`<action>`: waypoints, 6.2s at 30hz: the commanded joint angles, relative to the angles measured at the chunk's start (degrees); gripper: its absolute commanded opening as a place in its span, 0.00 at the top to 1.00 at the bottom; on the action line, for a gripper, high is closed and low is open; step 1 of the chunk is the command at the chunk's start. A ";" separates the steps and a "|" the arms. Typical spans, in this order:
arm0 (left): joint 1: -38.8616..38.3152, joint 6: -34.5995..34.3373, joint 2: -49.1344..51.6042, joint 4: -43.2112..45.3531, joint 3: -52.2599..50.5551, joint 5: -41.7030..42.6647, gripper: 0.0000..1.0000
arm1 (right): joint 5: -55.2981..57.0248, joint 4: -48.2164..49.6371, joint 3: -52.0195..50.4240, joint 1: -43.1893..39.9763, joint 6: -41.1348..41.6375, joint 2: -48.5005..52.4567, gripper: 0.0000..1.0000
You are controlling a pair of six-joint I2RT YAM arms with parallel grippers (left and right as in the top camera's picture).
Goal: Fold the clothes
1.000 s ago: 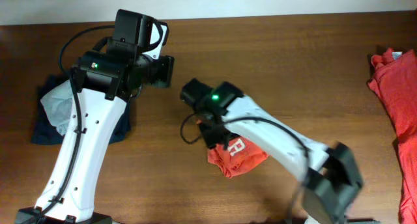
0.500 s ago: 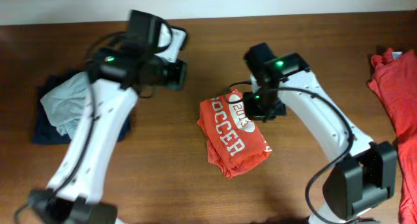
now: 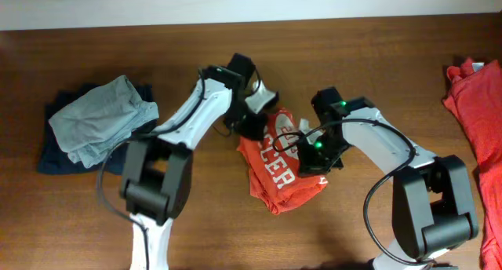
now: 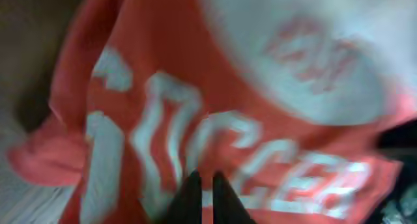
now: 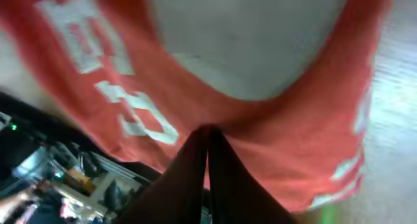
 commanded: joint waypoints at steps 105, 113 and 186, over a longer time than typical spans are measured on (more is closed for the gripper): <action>12.79 -10.78 4.00 -34.99 32.72 -14.67 0.45 | 2.03 11.34 -9.44 0.70 17.40 -9.99 0.96; 15.15 -10.80 -5.14 -34.97 30.10 -14.25 0.45 | 2.23 10.67 -9.44 0.72 14.71 -14.12 0.96; 4.44 -25.22 -33.53 33.62 -44.94 4.17 0.02 | -9.49 16.79 -6.78 -10.14 -3.69 -15.82 0.26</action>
